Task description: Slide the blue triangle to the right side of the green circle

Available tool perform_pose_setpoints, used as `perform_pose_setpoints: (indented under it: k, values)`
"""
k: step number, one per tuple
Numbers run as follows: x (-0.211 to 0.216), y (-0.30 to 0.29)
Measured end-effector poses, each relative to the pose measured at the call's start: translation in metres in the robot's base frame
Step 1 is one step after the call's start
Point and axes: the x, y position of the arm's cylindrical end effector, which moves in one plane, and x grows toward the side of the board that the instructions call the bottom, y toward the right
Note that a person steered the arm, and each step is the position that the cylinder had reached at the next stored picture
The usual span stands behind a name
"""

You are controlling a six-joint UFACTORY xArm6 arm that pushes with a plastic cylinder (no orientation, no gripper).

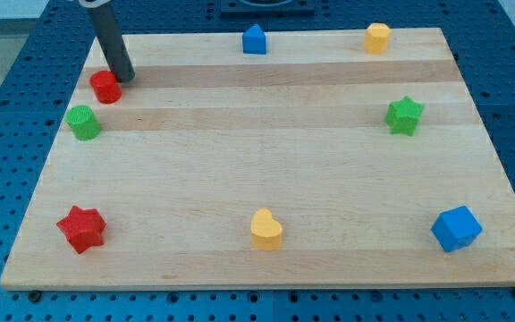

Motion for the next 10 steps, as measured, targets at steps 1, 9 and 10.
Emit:
perform_pose_setpoints:
  k: [1,9,10]
  values:
    - [0.009,-0.008]
    - [-0.11,0.203]
    - [-0.111,0.237]
